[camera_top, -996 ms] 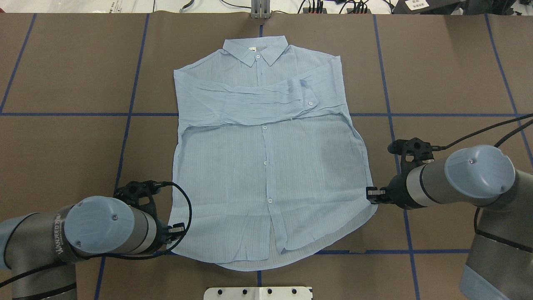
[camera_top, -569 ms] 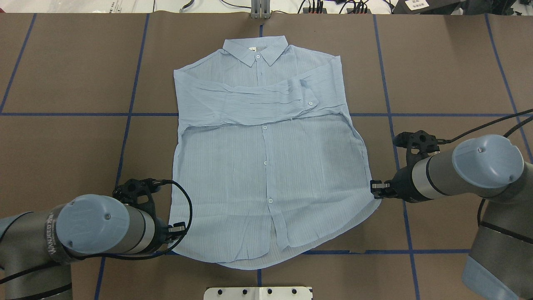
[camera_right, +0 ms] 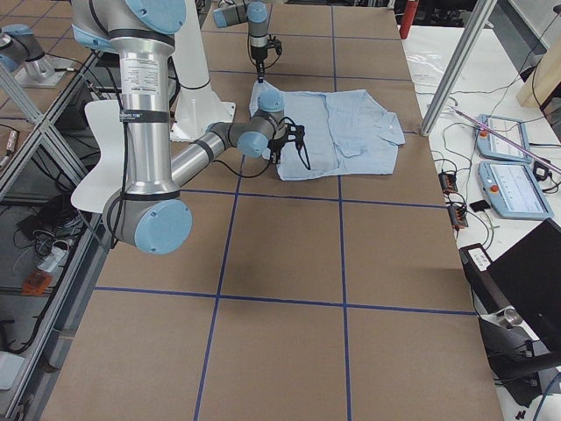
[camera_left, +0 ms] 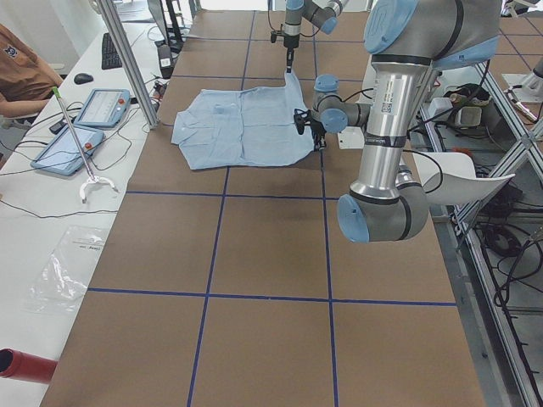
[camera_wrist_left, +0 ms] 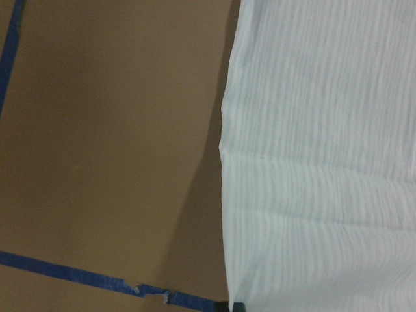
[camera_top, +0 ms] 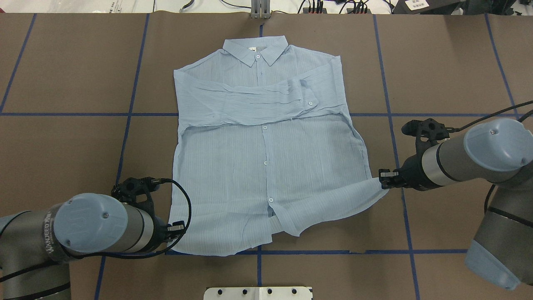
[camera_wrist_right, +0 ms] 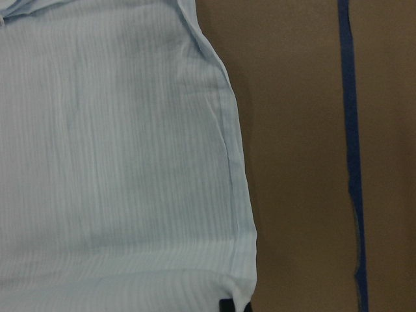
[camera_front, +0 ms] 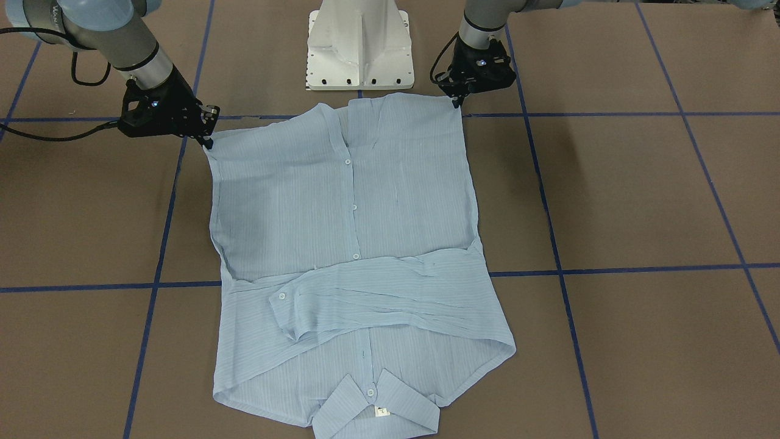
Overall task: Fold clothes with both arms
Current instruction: 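Grasp the hem corners with both grippers and lift them, then fold the hem with both grippers toward the collar, laying it over the shirt, then release the folded edge and raise both grippers, then move the right gripper down to the folded shirt's side edge and grasp, then drag the folded shirt with the right gripper toward the robot, rotating it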
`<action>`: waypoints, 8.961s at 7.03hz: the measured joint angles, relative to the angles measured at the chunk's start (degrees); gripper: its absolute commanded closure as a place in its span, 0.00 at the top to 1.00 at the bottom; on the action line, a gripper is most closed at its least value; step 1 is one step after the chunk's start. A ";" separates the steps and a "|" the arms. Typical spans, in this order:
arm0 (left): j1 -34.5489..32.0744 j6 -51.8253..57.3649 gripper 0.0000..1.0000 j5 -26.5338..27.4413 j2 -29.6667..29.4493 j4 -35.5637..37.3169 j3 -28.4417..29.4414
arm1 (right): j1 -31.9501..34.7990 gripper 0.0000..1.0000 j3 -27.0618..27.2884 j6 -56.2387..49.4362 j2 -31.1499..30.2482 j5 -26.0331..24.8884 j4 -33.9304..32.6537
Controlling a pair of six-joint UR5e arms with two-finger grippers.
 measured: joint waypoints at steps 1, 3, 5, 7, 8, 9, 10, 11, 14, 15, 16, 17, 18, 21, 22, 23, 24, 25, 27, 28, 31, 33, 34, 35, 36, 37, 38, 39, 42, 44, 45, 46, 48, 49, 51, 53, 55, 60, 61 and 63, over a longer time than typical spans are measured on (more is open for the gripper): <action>0.02 0.00 0.00 -0.05 -0.22 0.00 -0.19 | 0.49 0.00 -0.08 -0.22 0.00 0.49 0.01; -0.98 0.12 0.00 -0.08 -0.95 -0.08 -0.84 | 1.00 0.00 -0.32 -0.26 0.75 0.65 -0.02; -6.61 3.42 0.00 -0.59 -2.76 0.06 -1.81 | 2.55 0.00 -1.56 -0.20 3.27 0.60 -0.17; -16.33 10.97 0.00 -5.84 -4.00 0.11 -1.14 | 6.23 0.00 -4.09 0.11 7.03 1.31 -0.26; -20.42 13.87 0.00 -8.16 -4.85 -0.08 0.17 | 8.76 0.00 -6.28 0.39 9.61 2.33 -0.33; -23.02 15.59 0.00 -9.37 -7.01 -0.47 3.13 | 11.49 0.00 -9.03 0.50 12.51 3.49 -0.39; -24.71 16.62 0.00 -9.83 -9.96 -1.19 7.32 | 13.82 0.00 -12.16 0.44 15.45 4.46 -0.40; -26.37 17.70 0.00 -10.02 -11.82 -3.05 11.12 | 15.51 0.00 -15.06 0.30 18.05 4.97 -0.37; -32.11 20.50 0.00 -10.84 -14.98 -11.06 22.00 | 16.87 0.00 -21.54 0.37 24.64 5.17 -0.27; -33.54 21.22 0.00 -11.06 -17.42 -12.62 26.49 | 17.04 0.00 -23.29 0.29 26.05 5.17 -0.24; -34.52 21.55 0.00 -11.13 -19.84 -14.70 31.19 | 17.34 0.00 -25.26 0.08 27.25 5.15 -0.18; -35.33 21.66 0.00 -11.15 -21.31 -17.54 35.08 | 17.86 0.00 -27.59 -0.04 28.70 5.11 -0.12; -35.98 21.71 0.00 -11.18 -22.39 -19.64 37.92 | 18.45 0.00 -30.34 -0.08 30.74 5.09 -0.09; -36.75 21.64 0.00 -11.18 -27.17 -24.32 47.22 | 19.83 0.00 -39.41 -0.28 36.97 4.92 0.86; -36.83 21.64 0.00 -11.17 -27.85 -26.53 49.84 | 20.14 0.00 -42.90 -0.31 38.28 4.81 3.10; -36.93 21.68 0.00 -11.17 -28.14 -28.02 51.48 | 20.49 0.00 -45.99 -0.32 39.05 4.76 5.60; -37.03 21.70 0.00 -11.17 -28.43 -28.85 52.44 | 20.75 0.00 -48.08 -0.32 39.64 4.74 6.97; -37.07 21.71 0.00 -11.17 -28.89 -29.78 53.62 | 20.89 0.00 -49.32 -0.33 40.31 4.71 7.49; -37.08 21.77 0.00 -11.03 -29.78 -32.71 57.22 | 20.92 0.00 -51.50 -0.33 42.10 4.65 7.72; -37.09 21.79 0.00 -10.95 -29.91 -33.53 58.30 | 20.91 0.00 -52.47 -0.39 42.66 4.62 7.73; -37.03 21.80 0.00 -10.85 -29.97 -34.08 59.37 | 20.68 0.00 -54.57 -0.66 43.45 4.29 7.74; -36.82 21.74 0.83 -10.80 -29.96 -34.44 59.47 | 20.50 1.00 -54.85 -0.64 43.69 4.14 7.80; -36.70 21.68 1.00 -10.74 -29.81 -34.97 59.46 | 19.76 1.00 -54.85 -0.66 43.69 2.97 8.14; -36.66 21.78 1.00 -10.41 -29.52 -35.57 59.43 | 18.20 1.00 -54.96 -0.67 43.56 -0.01 8.98; -36.65 21.94 1.00 -9.88 -29.03 -36.28 59.35 | 16.95 1.00 -55.19 -0.83 43.35 -2.44 9.75; -36.70 22.22 1.00 -9.63 -28.47 -36.56 59.25 | 16.53 1.00 -55.16 -1.25 43.22 -2.89 10.10; -36.78 22.76 1.00 -9.54 -28.19 -36.52 59.15 | 16.57 1.00 -54.78 -1.75 43.07 -2.24 10.23; -36.83 23.28 1.00 -9.51 -27.82 -36.39 58.78 | 16.65 1.00 -53.52 -2.36 42.12 -1.38 10.27; -36.88 23.55 1.00 -9.50 -25.11 -36.07 54.65 | 16.29 1.00 -42.58 -5.13 32.08 2.92 9.86; -36.88 23.55 1.00 -9.50 -24.73 -36.04 54.01 | 13.40 0.92 -38.92 -5.52 27.73 4.00 9.69; -36.88 23.54 1.00 -9.50 -24.71 -36.04 53.92 | 12.03 0.74 -38.76 -5.52 26.93 3.99 9.63; -36.88 23.50 1.00 -9.50 -24.70 -36.03 53.76 | 11.12 0.50 -38.81 -5.54 26.39 3.95 9.58; -36.88 23.47 1.00 -9.50 -24.70 -36.03 53.54 | 10.62 0.26 -38.91 -5.61 25.98 4.20 9.51; -36.91 23.48 1.00 -9.50 -24.70 -36.04 53.49 | 10.60 0.16 -38.75 -5.65 25.75 4.33 9.50; -36.95 23.55 1.00 -9.56 -24.67 -36.04 53.39 | 10.68 0.00 -38.04 -5.68 25.09 4.83 9.52; -36.97 23.50 1.00 -9.58 -24.62 -36.03 53.40 | 10.84 0.00 -33.85 -5.63 22.14 5.35 9.56; -37.00 23.33 1.00 -9.51 -24.58 -36.02 53.14 | 10.71 0.00 -25.55 -5.58 15.01 5.52 9.56; -36.89 21.82 1.00 -9.41 -22.13 -29.42 43.59 | -1.85 0.00 3.34 -5.28 -11.91 6.09 9.91; -36.74 20.96 1.00 -9.41 -22.11 -29.30 43.19 | -7.35 0.00 6.51 -5.06 -14.77 6.12 10.00; -36.50 19.86 1.00 -9.39 -22.09 -29.34 42.59 | -17.48 0.00 9.01 -4.65 -17.87 6.02 10.06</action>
